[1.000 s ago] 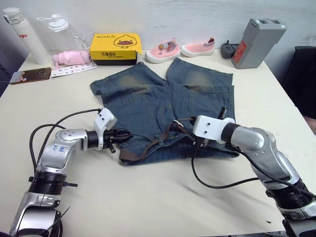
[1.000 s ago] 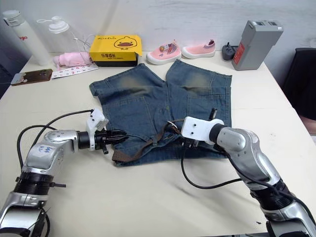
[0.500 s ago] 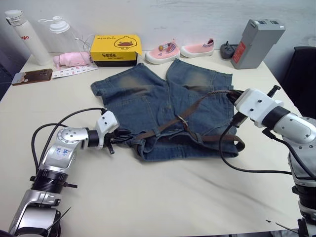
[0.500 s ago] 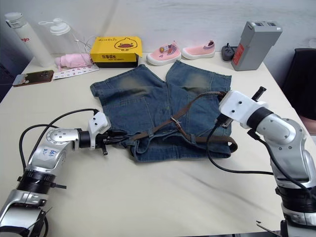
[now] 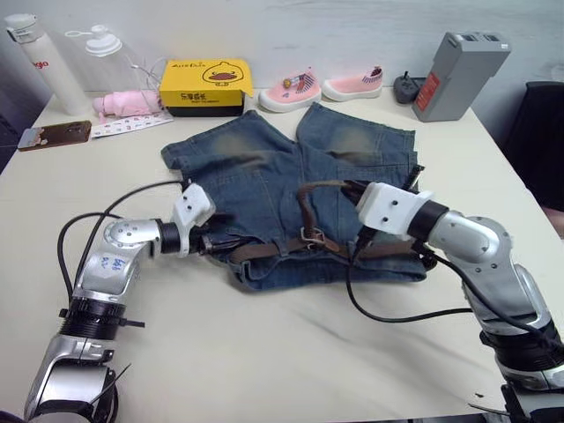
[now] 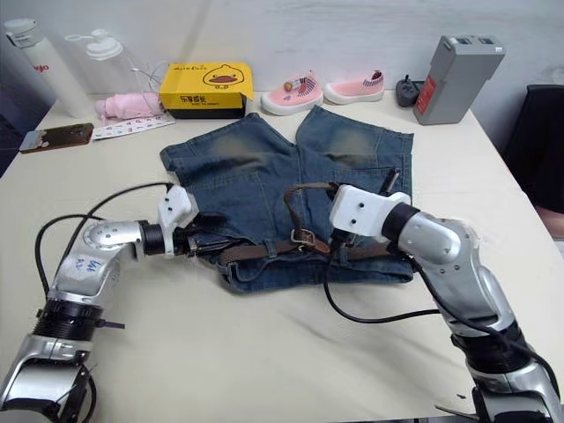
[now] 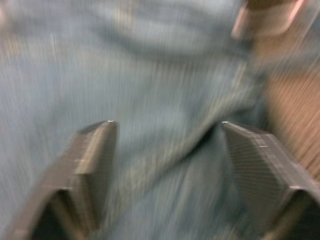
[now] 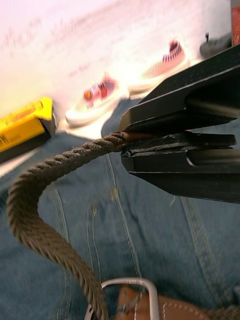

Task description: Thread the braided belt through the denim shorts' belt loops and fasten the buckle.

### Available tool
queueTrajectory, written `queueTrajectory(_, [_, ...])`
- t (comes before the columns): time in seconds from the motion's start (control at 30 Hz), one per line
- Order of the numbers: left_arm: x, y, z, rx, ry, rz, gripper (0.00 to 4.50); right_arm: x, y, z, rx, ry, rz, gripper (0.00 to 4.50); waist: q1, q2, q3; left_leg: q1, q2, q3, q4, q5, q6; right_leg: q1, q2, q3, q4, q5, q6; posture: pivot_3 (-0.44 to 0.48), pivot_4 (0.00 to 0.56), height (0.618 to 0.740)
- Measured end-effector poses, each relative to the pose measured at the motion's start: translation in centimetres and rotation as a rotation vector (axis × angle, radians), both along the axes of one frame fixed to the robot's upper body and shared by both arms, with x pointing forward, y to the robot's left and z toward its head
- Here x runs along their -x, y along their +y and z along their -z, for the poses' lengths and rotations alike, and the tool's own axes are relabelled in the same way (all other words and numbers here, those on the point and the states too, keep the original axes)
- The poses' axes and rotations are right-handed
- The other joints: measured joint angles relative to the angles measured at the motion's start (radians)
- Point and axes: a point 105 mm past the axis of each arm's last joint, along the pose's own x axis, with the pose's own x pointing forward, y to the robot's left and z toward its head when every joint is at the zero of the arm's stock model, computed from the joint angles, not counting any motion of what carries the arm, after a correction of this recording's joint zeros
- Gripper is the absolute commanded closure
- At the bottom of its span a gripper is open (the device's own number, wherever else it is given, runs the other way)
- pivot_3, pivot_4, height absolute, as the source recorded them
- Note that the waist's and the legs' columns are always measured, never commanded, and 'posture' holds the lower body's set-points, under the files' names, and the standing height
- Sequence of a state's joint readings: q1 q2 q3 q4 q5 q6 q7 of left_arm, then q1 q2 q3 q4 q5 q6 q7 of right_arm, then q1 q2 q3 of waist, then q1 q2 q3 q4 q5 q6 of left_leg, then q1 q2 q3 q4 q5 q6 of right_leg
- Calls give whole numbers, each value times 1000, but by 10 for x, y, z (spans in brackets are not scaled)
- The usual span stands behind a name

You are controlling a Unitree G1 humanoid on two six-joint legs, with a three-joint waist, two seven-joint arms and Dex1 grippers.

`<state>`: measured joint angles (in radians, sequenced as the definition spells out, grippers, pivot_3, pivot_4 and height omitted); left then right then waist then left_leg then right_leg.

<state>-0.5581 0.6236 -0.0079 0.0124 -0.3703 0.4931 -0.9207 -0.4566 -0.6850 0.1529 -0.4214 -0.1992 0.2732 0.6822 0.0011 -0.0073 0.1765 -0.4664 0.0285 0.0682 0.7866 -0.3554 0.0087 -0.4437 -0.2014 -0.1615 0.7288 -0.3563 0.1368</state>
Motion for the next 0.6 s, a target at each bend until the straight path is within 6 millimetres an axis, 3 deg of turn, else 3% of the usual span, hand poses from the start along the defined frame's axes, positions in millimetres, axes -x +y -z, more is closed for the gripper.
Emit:
queueTrajectory(0.1, [8, -32, -49, 134, -108, 91, 109, 0, 5, 7, 30, 12, -4, 4500, 0, 0, 0, 0, -1, 0, 0, 0, 0, 0, -1, 0, 0, 0, 0, 0, 150, 658])
queueTrajectory(0.17, [14, -45, -60, 155, -144, 122, 109, -1, 6, 9, 39, 14, -1, 4500, -2, 0, 0, 0, -3, 0, 0, 0, 0, 0, 0, 0, 0, 0, 0, 0, 150, 658])
queueTrajectory(0.37, [8, -70, -42, 106, -141, 98, 109, -2, 7, 9, 42, 6, 3, 4500, -4, 0, 0, 1, -2, 1, 0, 1, -1, 0, 1, 0, 1, 0, 0, 0, 150, 658])
queueTrajectory(0.57, [-5, -72, -29, 80, -137, 44, 109, -1, 10, 9, 37, 8, -5, 4500, -2, 0, 0, 1, -2, 1, 0, 1, -1, 0, 1, 0, 1, 0, 0, 0, 150, 658])
queueTrajectory(0.6, [-7, -73, -28, 79, -137, 36, 354, -1, 10, 9, 35, 8, -8, 4500, -2, 0, 0, 1, -2, 1, 0, 1, -1, 0, 1, 0, 1, 0, 0, 0, 150, 658])
